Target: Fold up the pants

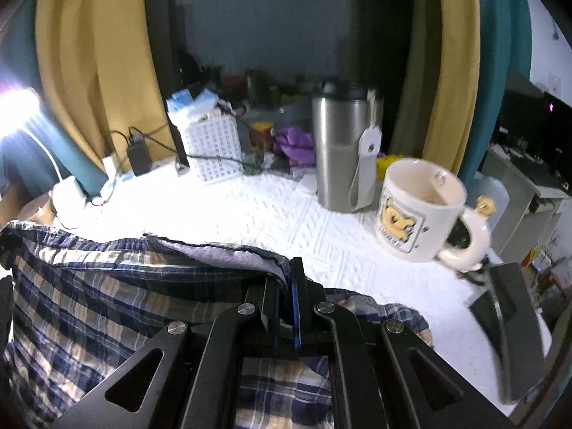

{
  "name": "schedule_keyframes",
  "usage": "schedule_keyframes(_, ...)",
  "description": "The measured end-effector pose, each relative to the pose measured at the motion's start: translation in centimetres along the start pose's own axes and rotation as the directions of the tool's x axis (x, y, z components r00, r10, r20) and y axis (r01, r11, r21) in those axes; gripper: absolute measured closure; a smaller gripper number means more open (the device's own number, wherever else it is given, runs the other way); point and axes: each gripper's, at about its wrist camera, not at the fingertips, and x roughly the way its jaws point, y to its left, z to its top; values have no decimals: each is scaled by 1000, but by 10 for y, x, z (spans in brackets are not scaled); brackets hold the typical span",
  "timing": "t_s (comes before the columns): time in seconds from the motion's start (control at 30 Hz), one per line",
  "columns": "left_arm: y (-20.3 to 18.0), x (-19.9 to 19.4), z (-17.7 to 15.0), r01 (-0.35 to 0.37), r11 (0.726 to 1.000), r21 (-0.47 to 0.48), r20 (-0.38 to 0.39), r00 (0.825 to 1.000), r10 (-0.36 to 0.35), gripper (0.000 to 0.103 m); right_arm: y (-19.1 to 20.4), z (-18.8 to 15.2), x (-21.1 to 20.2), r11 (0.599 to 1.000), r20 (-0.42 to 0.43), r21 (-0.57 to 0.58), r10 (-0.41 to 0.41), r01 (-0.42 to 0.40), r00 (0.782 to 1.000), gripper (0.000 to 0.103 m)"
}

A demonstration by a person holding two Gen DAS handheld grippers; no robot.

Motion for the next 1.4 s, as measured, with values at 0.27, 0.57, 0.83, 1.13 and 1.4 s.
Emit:
schedule_keyframes(0.27,26,58,-15,-15,999,-46,-142,990,8,84,7,-5,53,999,-112,-25,-34,31,993,98)
schedule_keyframes(0.57,71,71,-33,-124,976,-181,-171,981,93,50,16,-1,71,995,-148,-71,-79,69,986,96)
schedule_keyframes(0.83,52,45,-30,4,994,-110,-85,996,-13,29,13,4,51,995,-116,-69,-82,75,990,7)
schedule_keyframes(1.13,50,79,-42,-90,994,55,-207,973,99,29,22,9,26,989,-69,-115,-105,97,992,0)
schedule_keyframes(1.4,71,97,-13,-192,981,12,-154,969,191,29,18,3,32,989,-76,-98,-114,107,991,0)
